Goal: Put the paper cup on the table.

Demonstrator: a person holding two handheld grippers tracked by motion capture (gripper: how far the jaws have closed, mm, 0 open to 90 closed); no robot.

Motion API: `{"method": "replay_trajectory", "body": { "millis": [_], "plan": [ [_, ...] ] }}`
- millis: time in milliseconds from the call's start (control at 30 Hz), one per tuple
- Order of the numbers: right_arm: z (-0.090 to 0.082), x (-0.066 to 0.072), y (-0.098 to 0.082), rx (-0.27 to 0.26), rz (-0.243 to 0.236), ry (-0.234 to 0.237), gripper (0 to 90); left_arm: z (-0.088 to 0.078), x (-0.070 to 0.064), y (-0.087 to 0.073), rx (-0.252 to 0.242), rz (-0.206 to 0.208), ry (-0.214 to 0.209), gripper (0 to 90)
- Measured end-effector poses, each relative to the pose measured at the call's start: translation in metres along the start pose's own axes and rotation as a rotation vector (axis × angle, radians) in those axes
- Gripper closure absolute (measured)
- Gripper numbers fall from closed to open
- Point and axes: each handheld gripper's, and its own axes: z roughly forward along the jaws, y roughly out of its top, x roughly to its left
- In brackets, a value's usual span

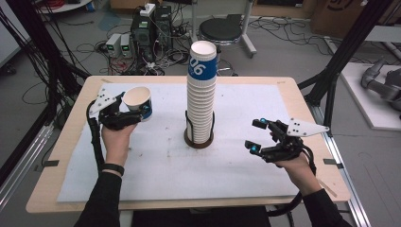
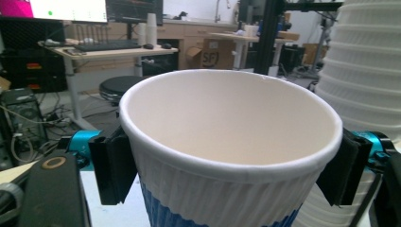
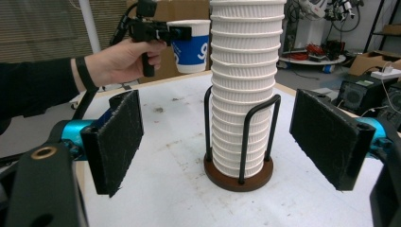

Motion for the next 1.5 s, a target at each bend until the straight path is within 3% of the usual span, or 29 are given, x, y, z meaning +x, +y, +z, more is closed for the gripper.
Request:
{"method": "replay_trajectory", "body": {
  "millis": [267, 467, 600, 733, 967, 1067, 1300, 1500],
  "plan": [
    [0.000, 0.000, 0.000, 0.000, -0.003, -0.001, 18.5, 0.005, 0.012, -0.018, 0.032, -0.016, 0.050, 21.5],
    [0.000, 0.000, 0.000, -0.001, 0.001, 0.000, 18.6, 0.012, 0.016, -0.026, 0.053, -0.025, 0.057, 21.7],
    [0.000, 0.001, 0.000, 0.001, 0.002, 0.001, 18.5, 0.016, 0.018, -0.031, 0.083, -0.030, 0.081, 21.8],
    [0.000, 0.001, 0.000, 0.002, 0.000, 0.000, 18.5, 0.016, 0.021, -0.038, 0.084, -0.032, 0.110, 22.2],
    [0.000, 0.001, -0.001, 0.006, 0.003, -0.002, 18.6, 0.017, 0.024, -0.050, 0.126, -0.051, 0.134, 22.1],
    [0.000, 0.001, -0.001, 0.005, 0.002, -0.001, 18.5, 0.019, 0.026, -0.054, 0.167, -0.052, 0.146, 22.1],
    [0.000, 0.001, -0.001, 0.007, 0.005, -0.002, 18.6, 0.023, 0.028, -0.061, 0.211, -0.068, 0.146, 22.2],
    [0.000, 0.000, -0.001, 0.001, 0.000, -0.005, 18.5, 0.023, 0.027, -0.064, 0.251, -0.050, 0.157, 22.0]
  ]
}}
